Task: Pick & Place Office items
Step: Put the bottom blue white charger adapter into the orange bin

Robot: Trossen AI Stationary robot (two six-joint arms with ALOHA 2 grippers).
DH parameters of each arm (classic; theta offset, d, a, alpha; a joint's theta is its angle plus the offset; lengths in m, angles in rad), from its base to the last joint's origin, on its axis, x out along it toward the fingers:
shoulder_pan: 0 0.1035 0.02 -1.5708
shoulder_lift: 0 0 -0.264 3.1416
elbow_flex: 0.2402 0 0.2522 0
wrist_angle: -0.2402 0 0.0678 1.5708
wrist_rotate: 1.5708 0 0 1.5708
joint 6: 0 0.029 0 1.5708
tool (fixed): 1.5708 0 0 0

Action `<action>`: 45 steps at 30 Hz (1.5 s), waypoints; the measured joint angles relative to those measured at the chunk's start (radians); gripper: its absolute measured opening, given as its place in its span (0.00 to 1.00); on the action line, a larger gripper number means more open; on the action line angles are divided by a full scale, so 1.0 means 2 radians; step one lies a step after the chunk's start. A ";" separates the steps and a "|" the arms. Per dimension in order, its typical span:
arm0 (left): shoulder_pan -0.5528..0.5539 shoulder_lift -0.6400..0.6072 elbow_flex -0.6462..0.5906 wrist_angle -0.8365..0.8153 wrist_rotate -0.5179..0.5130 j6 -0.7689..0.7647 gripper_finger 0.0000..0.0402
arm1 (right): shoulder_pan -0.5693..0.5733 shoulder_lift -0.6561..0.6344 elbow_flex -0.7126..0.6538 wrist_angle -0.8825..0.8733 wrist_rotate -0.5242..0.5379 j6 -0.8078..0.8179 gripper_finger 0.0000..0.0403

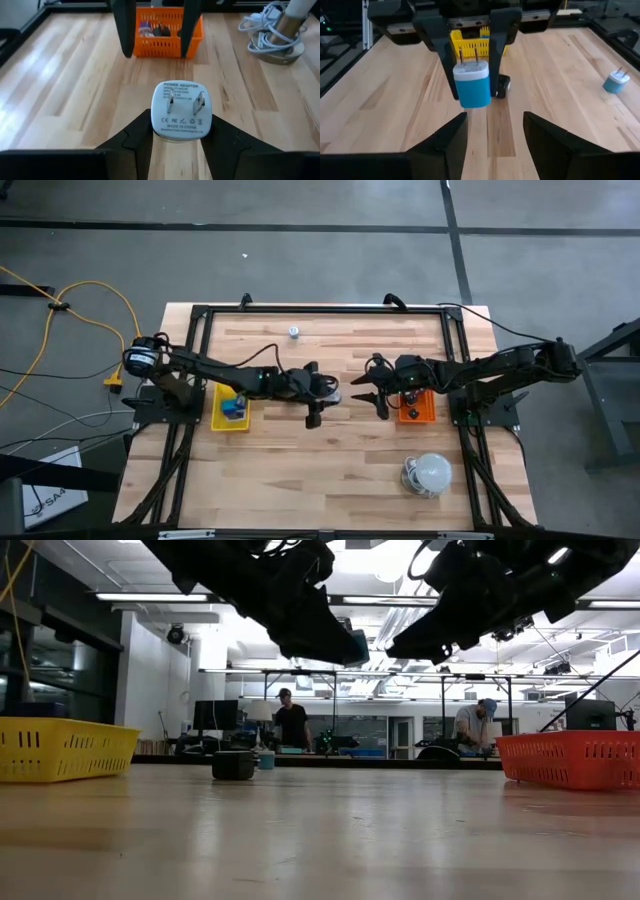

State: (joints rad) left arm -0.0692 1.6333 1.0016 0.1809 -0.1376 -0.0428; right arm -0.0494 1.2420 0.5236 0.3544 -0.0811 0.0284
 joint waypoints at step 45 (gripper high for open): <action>0.023 0.000 -0.001 0.036 0.044 0.022 0.34 | 0.015 0.072 -0.001 0.129 0.000 -0.030 0.44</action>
State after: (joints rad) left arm -0.0231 1.6337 1.0004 0.2522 -0.0502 0.0017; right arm -0.0196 1.3861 0.5225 0.6115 -0.0802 -0.0318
